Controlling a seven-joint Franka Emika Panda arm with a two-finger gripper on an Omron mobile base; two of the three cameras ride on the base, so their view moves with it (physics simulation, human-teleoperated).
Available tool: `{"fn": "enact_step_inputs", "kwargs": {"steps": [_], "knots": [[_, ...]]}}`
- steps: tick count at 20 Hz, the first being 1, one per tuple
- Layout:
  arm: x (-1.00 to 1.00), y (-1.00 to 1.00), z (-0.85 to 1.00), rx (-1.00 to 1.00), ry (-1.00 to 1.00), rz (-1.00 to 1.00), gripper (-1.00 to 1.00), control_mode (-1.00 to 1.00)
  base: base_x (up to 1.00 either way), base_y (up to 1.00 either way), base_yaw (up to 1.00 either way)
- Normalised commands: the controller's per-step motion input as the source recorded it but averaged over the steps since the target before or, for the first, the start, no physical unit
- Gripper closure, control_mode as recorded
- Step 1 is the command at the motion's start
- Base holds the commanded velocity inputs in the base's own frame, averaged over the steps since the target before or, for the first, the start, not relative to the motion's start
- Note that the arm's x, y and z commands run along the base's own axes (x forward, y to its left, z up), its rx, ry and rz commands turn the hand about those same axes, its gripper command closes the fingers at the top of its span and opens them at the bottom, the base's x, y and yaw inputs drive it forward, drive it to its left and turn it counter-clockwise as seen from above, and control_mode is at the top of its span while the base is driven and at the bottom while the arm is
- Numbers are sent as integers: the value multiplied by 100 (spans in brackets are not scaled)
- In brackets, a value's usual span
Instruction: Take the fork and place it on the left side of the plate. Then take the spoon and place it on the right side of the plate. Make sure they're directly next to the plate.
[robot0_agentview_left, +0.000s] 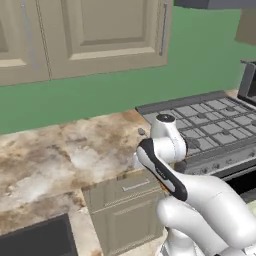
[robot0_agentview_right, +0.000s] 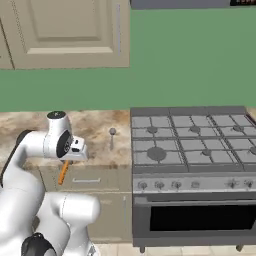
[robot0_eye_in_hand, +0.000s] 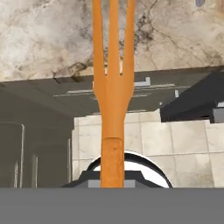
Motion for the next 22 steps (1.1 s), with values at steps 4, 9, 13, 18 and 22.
{"fn": "enact_step_inputs", "kwargs": {"steps": [4, 9, 13, 18, 22], "knots": [[0, 0, 0, 0, 0, 0, 100, 100, 0, 0, -96], [0, 0, 0, 0, 0, 0, 100, 100, 0, 0, -97], [0, 0, 0, 0, 0, 0, 100, 100, 0, 0, -97], [0, 0, 0, 0, 0, 0, 100, 100, 0, 0, -98], [0, 0, 0, 0, 0, 0, 100, 100, 0, 0, -95]]}}
